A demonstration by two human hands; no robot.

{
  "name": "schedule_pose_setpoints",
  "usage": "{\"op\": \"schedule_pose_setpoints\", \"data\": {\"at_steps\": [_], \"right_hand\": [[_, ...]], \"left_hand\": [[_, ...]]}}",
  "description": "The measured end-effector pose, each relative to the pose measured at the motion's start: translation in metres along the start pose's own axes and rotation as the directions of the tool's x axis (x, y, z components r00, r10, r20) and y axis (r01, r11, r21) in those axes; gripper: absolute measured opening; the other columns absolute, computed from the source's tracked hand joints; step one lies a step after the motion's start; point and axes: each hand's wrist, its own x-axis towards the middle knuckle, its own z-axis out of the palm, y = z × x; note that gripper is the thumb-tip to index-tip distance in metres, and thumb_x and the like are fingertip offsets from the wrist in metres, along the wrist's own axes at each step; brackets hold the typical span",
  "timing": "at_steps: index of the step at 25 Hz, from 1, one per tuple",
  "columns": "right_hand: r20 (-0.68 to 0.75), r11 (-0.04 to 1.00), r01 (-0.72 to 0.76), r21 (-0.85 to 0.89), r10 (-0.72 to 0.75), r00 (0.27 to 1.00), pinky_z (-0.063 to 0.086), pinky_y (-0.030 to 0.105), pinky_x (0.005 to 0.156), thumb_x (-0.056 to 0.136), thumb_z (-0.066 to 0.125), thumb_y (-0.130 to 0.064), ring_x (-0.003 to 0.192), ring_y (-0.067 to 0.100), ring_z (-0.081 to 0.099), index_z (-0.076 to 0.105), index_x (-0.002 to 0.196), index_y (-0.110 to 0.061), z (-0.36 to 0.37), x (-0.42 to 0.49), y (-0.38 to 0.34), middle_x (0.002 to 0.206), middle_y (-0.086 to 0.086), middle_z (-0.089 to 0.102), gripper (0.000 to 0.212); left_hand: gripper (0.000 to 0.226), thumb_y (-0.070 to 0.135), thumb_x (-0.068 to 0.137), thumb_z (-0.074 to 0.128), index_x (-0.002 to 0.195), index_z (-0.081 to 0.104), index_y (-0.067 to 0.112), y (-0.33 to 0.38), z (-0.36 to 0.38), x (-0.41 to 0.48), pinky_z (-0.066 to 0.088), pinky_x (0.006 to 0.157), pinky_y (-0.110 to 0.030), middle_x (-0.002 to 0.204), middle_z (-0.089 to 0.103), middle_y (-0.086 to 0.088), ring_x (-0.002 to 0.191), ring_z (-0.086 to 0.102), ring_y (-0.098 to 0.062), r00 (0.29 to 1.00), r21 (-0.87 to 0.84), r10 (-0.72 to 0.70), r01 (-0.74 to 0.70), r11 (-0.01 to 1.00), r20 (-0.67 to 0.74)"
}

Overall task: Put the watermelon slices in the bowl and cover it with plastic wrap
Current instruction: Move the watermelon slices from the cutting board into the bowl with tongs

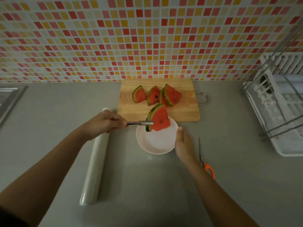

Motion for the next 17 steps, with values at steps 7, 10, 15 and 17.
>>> {"op": "schedule_pose_setpoints", "data": {"at_steps": [7,10,15,17], "right_hand": [[0.036,1.000,-0.003,-0.013,0.003,0.999,0.039,0.019,0.064,0.098,0.018,-0.044,0.076,-0.001,0.053,0.055,0.094,-0.026,0.009,-0.005,-0.005,0.080,-0.014,0.057,0.041],[0.048,1.000,-0.019,-0.011,0.020,0.999,0.035,0.008,0.059,0.099,0.020,-0.042,0.073,-0.006,0.051,0.054,0.091,-0.029,0.013,-0.008,-0.002,0.077,-0.018,0.054,0.038],[0.044,1.000,0.003,-0.011,-0.003,0.999,0.035,0.011,0.064,0.098,0.020,-0.042,0.077,-0.006,0.051,0.055,0.094,-0.027,0.010,-0.005,0.000,0.079,-0.016,0.056,0.038],[0.052,1.000,0.004,-0.019,-0.003,0.999,0.035,0.012,0.065,0.098,0.020,-0.043,0.076,-0.009,0.050,0.054,0.095,-0.029,0.012,-0.007,0.000,0.080,-0.020,0.053,0.037]], "left_hand": [[0.023,0.024,0.085,0.067,0.064,0.072,0.016,-0.002,0.018,-0.009,0.037,0.053,-0.018,0.054,0.057,0.006,0.054,0.048,-0.008,0.995,0.354,-0.094,0.083,0.931,0.014],[0.042,0.040,0.086,0.062,0.051,0.063,0.017,0.011,0.023,-0.009,0.038,0.052,-0.017,0.049,0.059,0.004,0.046,0.048,-0.006,0.989,0.554,-0.136,0.087,0.828,0.049],[0.052,0.050,0.084,0.059,0.049,0.044,0.014,0.038,0.033,-0.023,0.030,0.039,-0.015,0.045,0.044,0.005,0.038,0.040,-0.007,1.000,0.789,-0.030,0.021,0.615,-0.004],[0.052,0.052,0.082,0.057,0.052,0.055,0.010,0.043,0.020,-0.025,0.032,0.042,-0.018,0.048,0.052,0.002,0.043,0.047,-0.008,1.000,0.791,0.017,0.011,0.612,-0.027]]}}
